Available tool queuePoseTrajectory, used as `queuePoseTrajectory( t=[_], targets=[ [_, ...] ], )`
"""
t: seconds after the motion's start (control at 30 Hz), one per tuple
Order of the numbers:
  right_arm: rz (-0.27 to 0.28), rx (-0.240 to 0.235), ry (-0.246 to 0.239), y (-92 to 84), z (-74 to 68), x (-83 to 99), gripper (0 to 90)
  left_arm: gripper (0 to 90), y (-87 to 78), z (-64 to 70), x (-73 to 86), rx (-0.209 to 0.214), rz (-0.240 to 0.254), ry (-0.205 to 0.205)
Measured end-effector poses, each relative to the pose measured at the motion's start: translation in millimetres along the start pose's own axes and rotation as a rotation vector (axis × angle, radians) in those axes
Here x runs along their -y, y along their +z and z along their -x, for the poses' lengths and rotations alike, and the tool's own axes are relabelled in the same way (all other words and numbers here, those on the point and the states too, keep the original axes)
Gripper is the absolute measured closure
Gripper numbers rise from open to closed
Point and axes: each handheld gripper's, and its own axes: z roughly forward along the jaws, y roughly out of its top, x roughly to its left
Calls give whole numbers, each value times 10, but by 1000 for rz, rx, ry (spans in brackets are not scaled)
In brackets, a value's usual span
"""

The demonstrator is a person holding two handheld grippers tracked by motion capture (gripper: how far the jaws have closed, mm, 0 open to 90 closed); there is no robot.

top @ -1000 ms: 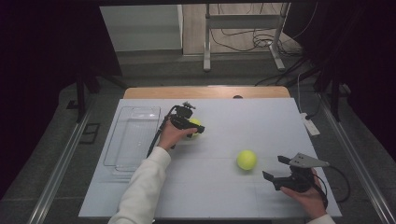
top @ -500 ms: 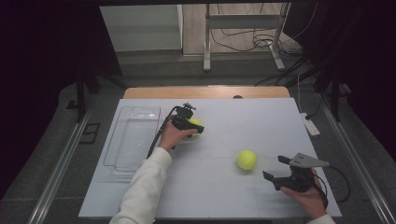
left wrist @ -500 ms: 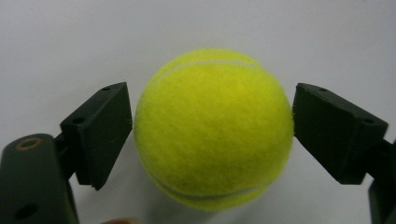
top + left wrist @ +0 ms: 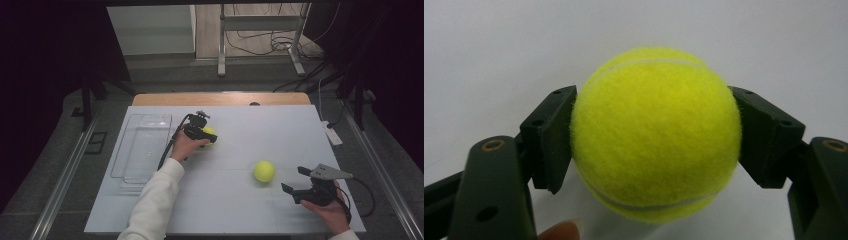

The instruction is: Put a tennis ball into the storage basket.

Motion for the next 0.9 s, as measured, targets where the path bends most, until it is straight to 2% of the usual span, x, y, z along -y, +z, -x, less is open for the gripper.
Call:
queuePoseTrajectory(
  t=[0.13,0.3,0.53,0.9],
  targets=[
    [-1,2,-1,-1,-1,0,106,269,-38,8,-2,6,24,1],
    [-1,2,-1,-2,0,-1,106,270,-66,12,10,10,28,19],
    [-1,2,-1,-2,-1,-1,106,270,-105,4,39,24,47,16],
    [0,1,2,1,-1,-2,106,270,-265,26,96,38,94,49]
  ],
)
